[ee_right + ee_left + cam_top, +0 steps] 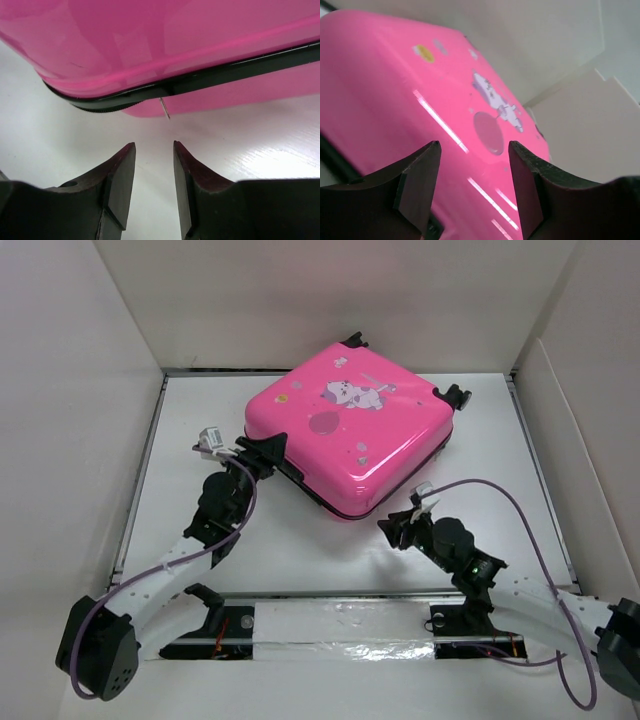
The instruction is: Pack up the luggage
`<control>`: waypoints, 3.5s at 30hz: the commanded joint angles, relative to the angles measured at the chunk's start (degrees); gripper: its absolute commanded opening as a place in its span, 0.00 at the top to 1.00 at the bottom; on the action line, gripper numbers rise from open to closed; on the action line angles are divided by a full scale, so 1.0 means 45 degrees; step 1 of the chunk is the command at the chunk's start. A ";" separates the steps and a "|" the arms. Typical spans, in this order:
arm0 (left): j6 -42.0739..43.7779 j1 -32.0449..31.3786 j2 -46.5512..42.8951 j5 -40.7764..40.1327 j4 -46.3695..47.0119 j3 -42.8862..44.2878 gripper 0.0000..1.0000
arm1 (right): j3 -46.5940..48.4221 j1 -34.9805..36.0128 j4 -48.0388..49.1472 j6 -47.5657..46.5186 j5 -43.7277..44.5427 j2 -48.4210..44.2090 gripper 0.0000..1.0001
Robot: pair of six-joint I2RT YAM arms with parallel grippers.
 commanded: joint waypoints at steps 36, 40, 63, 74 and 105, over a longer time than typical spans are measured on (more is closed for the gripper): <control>-0.1088 0.2531 -0.0497 0.2360 0.0605 -0.3339 0.50 | -0.0863 0.0893 0.9345 -0.0922 0.2041 0.2799 1.00; -0.1068 0.2531 -0.1907 0.1420 -0.0377 -0.2908 0.49 | -0.0921 0.1634 0.2187 0.0484 0.2040 -0.1810 1.00; -0.2553 0.6242 0.3458 0.5186 0.0149 0.0959 0.27 | 0.6244 0.2104 -1.0042 0.2481 0.6355 -0.2208 0.00; -0.3137 0.6242 0.5024 0.7237 0.2392 0.0180 0.16 | 0.7673 -0.5756 -0.5756 -0.0373 0.3357 0.0226 0.00; -0.2533 0.4835 0.1981 0.6067 0.3411 -0.2751 0.24 | 1.1423 -1.0806 -0.0006 0.1090 -0.8272 1.1423 0.52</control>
